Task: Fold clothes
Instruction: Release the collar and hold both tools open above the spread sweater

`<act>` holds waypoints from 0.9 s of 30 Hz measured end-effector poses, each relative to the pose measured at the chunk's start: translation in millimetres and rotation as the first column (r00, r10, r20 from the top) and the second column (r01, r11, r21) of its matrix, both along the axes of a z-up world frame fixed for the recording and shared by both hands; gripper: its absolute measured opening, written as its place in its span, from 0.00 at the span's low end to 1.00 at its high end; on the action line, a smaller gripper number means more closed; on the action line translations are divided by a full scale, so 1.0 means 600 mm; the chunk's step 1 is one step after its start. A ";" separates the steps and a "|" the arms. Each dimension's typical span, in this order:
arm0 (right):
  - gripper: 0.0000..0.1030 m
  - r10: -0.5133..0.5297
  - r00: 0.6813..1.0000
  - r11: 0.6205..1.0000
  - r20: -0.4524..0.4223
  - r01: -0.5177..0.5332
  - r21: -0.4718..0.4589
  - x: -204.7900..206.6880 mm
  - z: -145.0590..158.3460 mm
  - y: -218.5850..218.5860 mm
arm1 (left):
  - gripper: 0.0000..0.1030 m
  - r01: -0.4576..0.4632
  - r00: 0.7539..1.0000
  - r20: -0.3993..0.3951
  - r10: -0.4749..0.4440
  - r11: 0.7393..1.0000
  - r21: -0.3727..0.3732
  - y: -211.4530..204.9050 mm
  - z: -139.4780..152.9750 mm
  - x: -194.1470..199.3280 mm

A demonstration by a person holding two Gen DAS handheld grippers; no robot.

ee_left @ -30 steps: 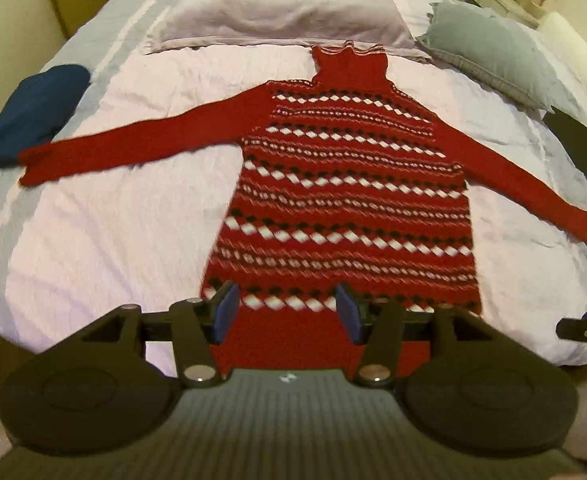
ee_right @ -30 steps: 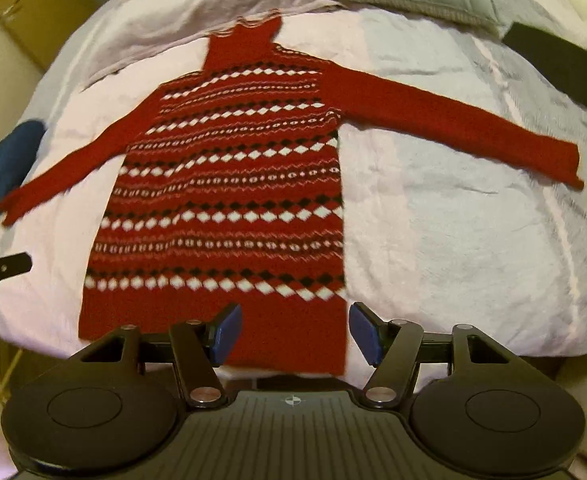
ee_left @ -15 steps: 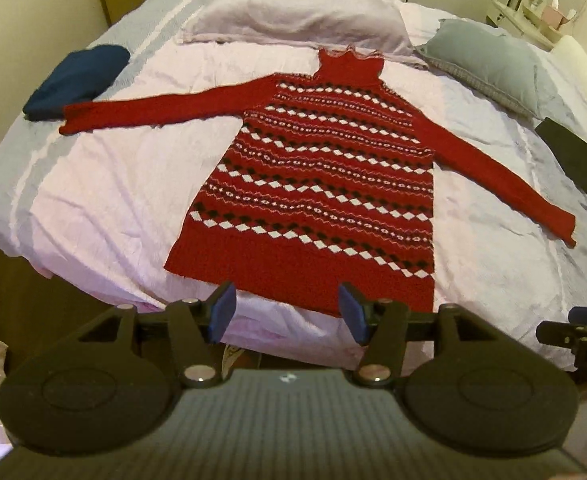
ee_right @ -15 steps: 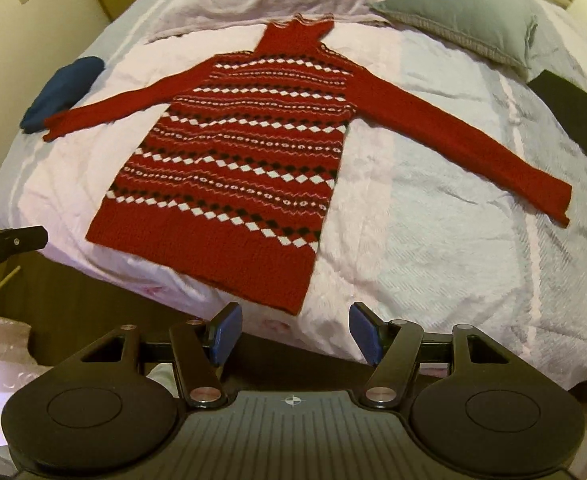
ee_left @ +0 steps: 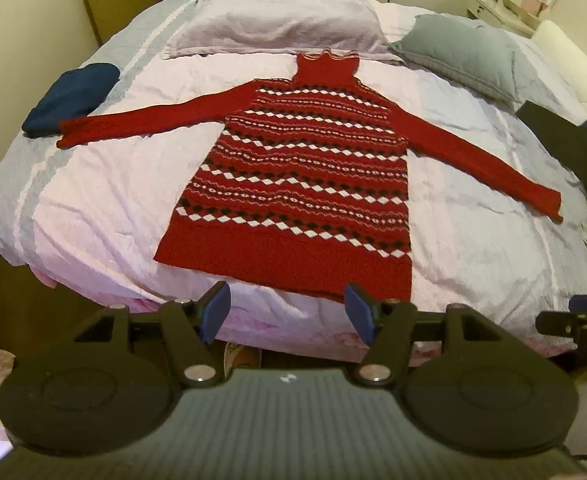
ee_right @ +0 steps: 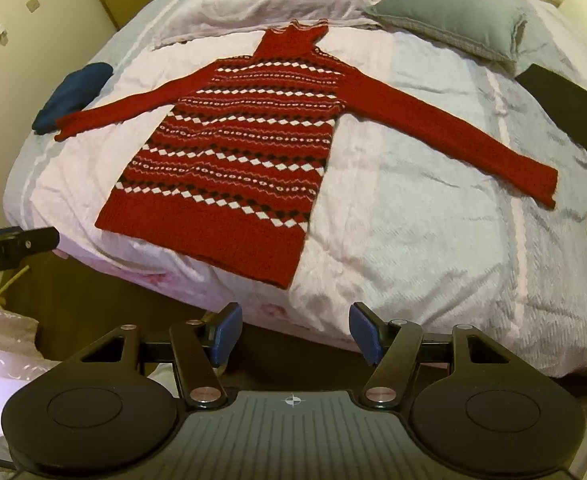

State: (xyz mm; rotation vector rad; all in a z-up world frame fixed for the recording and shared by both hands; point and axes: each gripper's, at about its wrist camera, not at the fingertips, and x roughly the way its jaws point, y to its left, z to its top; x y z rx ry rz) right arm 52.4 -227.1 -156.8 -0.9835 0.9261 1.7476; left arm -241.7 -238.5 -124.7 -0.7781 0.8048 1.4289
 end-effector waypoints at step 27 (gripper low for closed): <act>0.61 -0.034 0.999 0.999 -0.008 0.034 0.027 0.010 0.012 -0.019 | 0.58 0.046 0.999 -0.022 -0.046 0.999 0.014 0.000 0.008 0.012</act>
